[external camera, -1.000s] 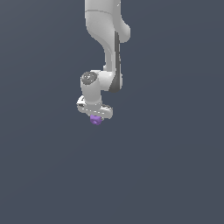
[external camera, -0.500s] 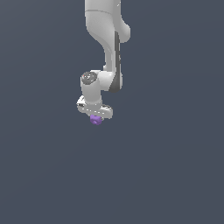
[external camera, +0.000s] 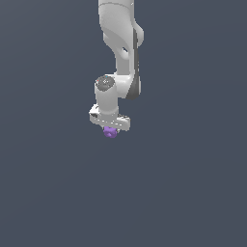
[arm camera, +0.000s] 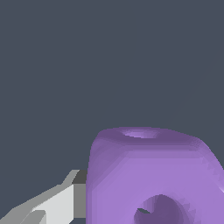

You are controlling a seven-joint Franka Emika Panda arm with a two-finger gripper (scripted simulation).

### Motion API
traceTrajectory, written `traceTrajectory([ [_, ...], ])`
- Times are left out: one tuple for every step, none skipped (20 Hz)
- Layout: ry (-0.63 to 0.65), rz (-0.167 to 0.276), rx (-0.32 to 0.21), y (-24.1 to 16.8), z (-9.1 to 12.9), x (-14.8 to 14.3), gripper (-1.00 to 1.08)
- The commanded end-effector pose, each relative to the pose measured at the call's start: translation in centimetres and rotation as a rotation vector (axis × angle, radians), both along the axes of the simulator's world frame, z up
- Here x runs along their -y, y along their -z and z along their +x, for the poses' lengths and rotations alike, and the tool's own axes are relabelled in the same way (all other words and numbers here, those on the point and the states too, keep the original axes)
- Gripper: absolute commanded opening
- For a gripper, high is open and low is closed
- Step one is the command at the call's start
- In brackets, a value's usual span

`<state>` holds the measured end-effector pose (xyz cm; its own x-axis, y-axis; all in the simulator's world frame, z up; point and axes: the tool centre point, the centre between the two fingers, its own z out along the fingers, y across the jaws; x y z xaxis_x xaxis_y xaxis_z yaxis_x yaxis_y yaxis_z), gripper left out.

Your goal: Pick up the object and move it to a goal position.

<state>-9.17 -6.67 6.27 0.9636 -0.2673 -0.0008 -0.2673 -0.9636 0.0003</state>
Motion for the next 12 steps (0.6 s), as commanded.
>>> traceTrajectory([
  [-0.001,0.000,0.001,-1.2,0.8,-1.5,-1.00],
  [-0.001,0.000,0.001,-1.8,1.2,-2.3,-1.00],
  [-0.001,-0.001,0.001,-2.3,1.6,-3.0,-1.00],
  [-0.001,-0.001,0.001,-2.9,2.0,-3.8,-1.00],
  [0.000,-0.001,0.001,-3.6,2.4,-4.6,-1.00],
  [0.000,-0.001,0.001,-4.2,2.8,-5.5,-1.00],
  [0.000,-0.001,0.001,-4.9,3.3,-6.3,-1.00],
  [0.000,-0.002,0.001,-5.6,3.8,-7.2,-1.00],
  [0.000,-0.002,0.001,-6.2,4.2,-8.1,-1.00],
  [0.000,-0.002,0.001,-6.9,4.7,-9.0,-1.00],
  [0.000,-0.002,0.001,-7.6,5.2,-9.9,-1.00],
  [0.000,-0.002,0.001,-8.3,5.7,-10.8,-1.00],
])
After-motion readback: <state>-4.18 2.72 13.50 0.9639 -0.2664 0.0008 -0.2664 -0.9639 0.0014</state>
